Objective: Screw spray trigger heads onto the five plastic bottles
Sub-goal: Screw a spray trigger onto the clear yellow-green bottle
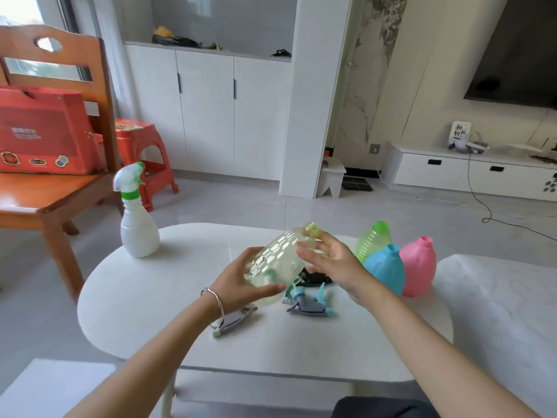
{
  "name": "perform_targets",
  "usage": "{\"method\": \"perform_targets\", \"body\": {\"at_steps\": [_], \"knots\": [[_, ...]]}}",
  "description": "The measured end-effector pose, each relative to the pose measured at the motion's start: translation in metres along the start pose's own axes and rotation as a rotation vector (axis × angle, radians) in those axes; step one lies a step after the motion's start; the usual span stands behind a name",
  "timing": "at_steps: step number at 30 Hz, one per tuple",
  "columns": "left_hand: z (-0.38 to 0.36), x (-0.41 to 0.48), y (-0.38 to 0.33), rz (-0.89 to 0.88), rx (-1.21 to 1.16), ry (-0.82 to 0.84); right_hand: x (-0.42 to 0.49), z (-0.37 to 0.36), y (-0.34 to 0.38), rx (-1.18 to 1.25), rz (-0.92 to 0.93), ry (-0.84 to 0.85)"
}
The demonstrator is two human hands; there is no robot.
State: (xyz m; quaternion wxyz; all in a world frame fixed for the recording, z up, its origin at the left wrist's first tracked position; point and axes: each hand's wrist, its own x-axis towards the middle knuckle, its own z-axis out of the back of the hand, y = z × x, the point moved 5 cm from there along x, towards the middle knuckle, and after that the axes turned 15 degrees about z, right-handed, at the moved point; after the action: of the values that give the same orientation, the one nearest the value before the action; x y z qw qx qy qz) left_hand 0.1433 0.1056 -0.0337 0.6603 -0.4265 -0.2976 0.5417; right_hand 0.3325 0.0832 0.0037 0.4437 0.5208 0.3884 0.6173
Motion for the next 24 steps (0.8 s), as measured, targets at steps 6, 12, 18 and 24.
{"method": "perform_targets", "body": {"at_steps": [6, 12, 18, 24], "knots": [[0.078, -0.005, 0.050, 0.093, -0.106, -0.158, 0.008, -0.055, -0.030, -0.094, -0.021, 0.165], [0.112, -0.004, 0.083, 0.177, -0.120, -0.212, 0.001, -0.095, -0.071, -0.411, -0.013, 0.522], [0.121, 0.001, 0.089, 0.190, -0.121, -0.221, 0.003, -0.122, -0.086, -0.648, 0.099, 0.700], [0.126, 0.000, 0.091, 0.163, -0.145, -0.223, 0.018, -0.122, -0.073, -0.612, 0.193, 0.541]]}}
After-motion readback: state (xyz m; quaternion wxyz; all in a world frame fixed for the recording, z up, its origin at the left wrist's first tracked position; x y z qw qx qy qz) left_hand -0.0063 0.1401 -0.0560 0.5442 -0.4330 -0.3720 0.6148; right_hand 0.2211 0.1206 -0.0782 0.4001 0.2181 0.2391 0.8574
